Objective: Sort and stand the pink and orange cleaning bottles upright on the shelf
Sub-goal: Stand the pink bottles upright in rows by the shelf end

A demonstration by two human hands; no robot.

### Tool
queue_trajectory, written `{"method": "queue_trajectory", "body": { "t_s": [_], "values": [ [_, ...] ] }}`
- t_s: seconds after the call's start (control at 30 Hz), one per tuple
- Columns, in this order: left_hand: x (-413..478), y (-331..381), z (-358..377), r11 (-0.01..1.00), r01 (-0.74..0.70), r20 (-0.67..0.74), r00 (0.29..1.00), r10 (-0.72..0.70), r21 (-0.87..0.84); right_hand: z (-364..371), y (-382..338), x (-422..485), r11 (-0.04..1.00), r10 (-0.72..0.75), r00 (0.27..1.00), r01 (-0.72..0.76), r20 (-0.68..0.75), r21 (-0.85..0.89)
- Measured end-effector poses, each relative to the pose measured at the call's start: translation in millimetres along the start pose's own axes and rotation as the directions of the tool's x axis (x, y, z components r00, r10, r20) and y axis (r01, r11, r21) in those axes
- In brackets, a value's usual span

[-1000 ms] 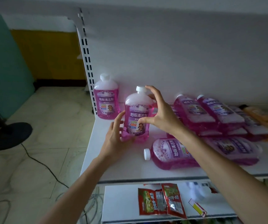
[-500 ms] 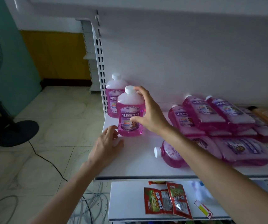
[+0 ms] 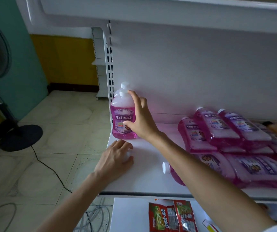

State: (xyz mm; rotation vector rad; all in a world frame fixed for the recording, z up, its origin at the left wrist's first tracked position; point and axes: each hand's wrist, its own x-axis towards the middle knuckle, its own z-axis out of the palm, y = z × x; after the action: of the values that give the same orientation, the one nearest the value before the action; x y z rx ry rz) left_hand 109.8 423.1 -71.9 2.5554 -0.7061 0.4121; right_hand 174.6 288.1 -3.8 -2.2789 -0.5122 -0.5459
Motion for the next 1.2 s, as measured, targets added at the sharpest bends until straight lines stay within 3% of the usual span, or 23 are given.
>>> {"method": "queue_trajectory", "body": {
  "t_s": [0.1, 0.23, 0.47, 0.63, 0.73, 0.93, 1.03, 1.1, 1.2],
  "values": [
    [1.3, -0.7, -0.5, 1.000, -0.003, 0.029, 1.000, 0.003, 0.016, -0.6, -1.5, 5.3, 0.990, -0.012, 0.999, 0.005, -0.045, -0.144],
    [3.8, -1.7, 0.9, 1.000, 0.007, 0.055, 0.998, -0.007, 0.010, -1.7, -4.2, 3.4, 0.977, 0.031, 0.999, -0.040, -0.044, -0.208],
    [8.8, 17.5, 9.5, 0.998, -0.005, 0.072, 0.997, 0.009, -0.057, -30.7, 10.2, -8.5, 0.922, 0.131, 0.982, -0.070, 0.137, -0.380],
    [12.4, 40.4, 14.3, 0.968, 0.031, 0.082, 0.997, -0.011, -0.247, -71.3, 32.3, -32.4, 0.934, 0.104, 0.985, -0.049, 0.138, -0.355],
    [13.0, 56.4, 13.3, 0.941, 0.078, 0.149, 0.988, -0.029, -0.331, -96.8, 42.0, -45.5, 0.945, 0.169, 0.958, -0.090, 0.233, -0.316],
    [15.3, 76.8, 18.7, 0.978, 0.014, 0.252, 0.967, 0.039, -0.206, -130.6, 40.1, -61.2, 0.953, 0.258, 0.814, -0.127, 0.521, -0.274],
    [18.5, 80.7, 25.8, 0.994, -0.045, 0.295, 0.953, 0.072, -0.099, -139.7, 35.5, -68.2, 0.928, 0.327, 0.615, -0.065, 0.717, -0.367],
    [19.3, 79.3, 27.4, 0.989, -0.034, 0.264, 0.962, 0.072, -0.147, -141.7, 38.3, -73.7, 0.904, 0.373, 0.495, -0.004, 0.785, -0.427],
    [18.6, 79.0, 19.9, 0.930, 0.068, 0.204, 0.979, 0.008, -0.362, -146.6, 44.1, -80.6, 0.916, 0.369, 0.486, -0.048, 0.792, -0.397]
  ]
}}
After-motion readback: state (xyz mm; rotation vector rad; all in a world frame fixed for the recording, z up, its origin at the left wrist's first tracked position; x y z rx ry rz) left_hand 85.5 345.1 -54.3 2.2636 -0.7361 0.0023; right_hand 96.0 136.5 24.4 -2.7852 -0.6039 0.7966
